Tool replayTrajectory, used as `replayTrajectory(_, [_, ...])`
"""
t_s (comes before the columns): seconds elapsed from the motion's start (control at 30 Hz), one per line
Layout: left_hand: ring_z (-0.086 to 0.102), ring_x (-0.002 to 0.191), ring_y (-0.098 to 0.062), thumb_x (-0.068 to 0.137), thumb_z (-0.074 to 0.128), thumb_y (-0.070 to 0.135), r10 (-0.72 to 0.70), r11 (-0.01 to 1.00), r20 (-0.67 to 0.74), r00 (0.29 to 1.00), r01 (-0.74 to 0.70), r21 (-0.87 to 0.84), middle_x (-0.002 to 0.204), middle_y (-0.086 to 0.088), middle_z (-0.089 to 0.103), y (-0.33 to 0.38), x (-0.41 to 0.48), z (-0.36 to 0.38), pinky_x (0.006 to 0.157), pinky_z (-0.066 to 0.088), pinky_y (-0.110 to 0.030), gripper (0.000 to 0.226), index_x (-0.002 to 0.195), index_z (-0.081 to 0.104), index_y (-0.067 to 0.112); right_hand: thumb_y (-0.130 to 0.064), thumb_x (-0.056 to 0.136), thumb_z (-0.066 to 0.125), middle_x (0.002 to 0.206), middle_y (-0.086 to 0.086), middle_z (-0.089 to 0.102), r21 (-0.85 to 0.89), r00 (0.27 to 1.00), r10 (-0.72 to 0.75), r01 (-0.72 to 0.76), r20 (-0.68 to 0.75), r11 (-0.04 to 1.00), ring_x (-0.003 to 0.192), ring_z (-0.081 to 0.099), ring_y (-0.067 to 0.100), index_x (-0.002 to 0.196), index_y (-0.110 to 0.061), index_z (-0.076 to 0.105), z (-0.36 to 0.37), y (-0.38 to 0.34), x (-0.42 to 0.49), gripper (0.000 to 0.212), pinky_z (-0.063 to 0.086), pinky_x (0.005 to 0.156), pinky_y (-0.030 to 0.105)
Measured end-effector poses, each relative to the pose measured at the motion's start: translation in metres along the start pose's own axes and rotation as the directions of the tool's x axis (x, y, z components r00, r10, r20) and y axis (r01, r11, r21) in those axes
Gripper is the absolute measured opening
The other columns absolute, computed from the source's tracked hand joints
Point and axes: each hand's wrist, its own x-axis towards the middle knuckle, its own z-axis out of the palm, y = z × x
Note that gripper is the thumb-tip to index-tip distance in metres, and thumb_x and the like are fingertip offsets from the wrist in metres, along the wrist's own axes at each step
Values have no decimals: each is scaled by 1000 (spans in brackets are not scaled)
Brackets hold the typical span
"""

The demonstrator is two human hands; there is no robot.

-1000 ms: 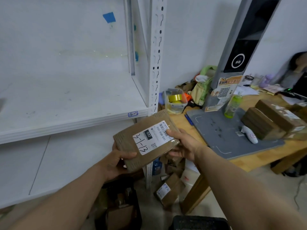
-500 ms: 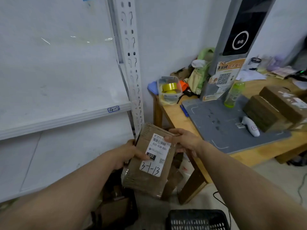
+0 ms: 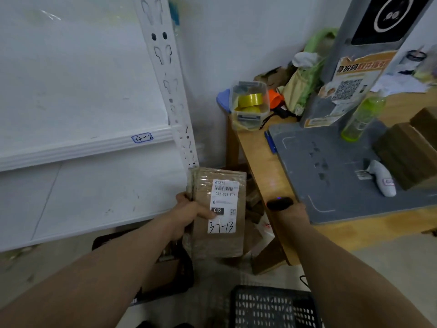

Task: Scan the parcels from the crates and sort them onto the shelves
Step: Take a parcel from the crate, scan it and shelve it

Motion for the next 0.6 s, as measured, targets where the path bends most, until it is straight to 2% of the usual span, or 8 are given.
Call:
replayTrajectory(0.07, [66,104,-34,61,87,-2,-8,1000,-8,1000,8,-4,118,-11,65,-1,4,2,89,57,-51,103,139,22,20,-50,79,72,109,19,64,-95,991,-30,42,131,995,103,63,34,110,-11,59,4,0,-4,52,54,91,45])
replayTrajectory(0.13, [66,104,-33,59,89,0,-17,1000,-29,999,17,-1,118,-10,65,-3,9,-1,89,57,-51,104,136,22,21,-35,92,65,87,12,57,-160,978,-70,102,195,982,88,59,28,87,-13,55,0,-6,-15,24,51,77,36])
replayTrajectory(0.17, [64,105,-32,59,89,-1,-20,1000,-58,998,20,1,118,-10,63,-5,10,-3,89,57,-50,102,132,21,23,-24,95,63,81,10,54,-150,974,-92,125,207,981,83,58,28,83,-13,54,-1,-7,-16,19,52,74,37])
replayTrajectory(0.23, [62,107,-32,59,90,0,-17,1000,-148,989,14,-18,119,-9,59,-9,13,-9,91,56,-53,99,125,20,26,-11,89,69,86,14,62,-33,943,-100,116,317,993,84,62,31,90,-10,61,-8,-14,-28,9,56,72,42])
replayTrajectory(0.3, [62,109,-34,56,92,3,-23,999,-241,970,15,-33,120,-10,58,-13,12,-14,92,56,-56,100,124,22,24,-11,84,76,98,17,67,108,899,-138,102,415,989,87,64,32,103,-13,63,-11,-25,-45,23,54,68,40])
replayTrajectory(0.37, [60,114,-37,53,95,7,-25,1000,-345,938,21,-15,123,-13,56,-18,12,-18,92,56,-56,103,128,25,20,-15,81,80,106,16,68,161,857,-189,126,478,979,97,65,33,110,-15,64,-12,-35,-61,33,55,77,41])
replayTrajectory(0.5, [53,124,-38,57,95,8,8,998,-452,892,19,54,132,-15,50,-28,8,-19,95,54,-48,102,133,27,15,-17,79,83,98,10,74,255,773,-318,208,548,944,93,67,28,114,-18,69,-14,-50,-89,39,55,88,43])
replayTrajectory(0.6, [52,125,-38,59,95,8,13,999,-467,884,10,48,133,-16,50,-32,8,-18,96,53,-50,101,134,28,13,-17,82,81,93,8,72,282,752,-363,241,551,929,84,65,24,111,-21,70,-12,-55,-107,32,56,74,36])
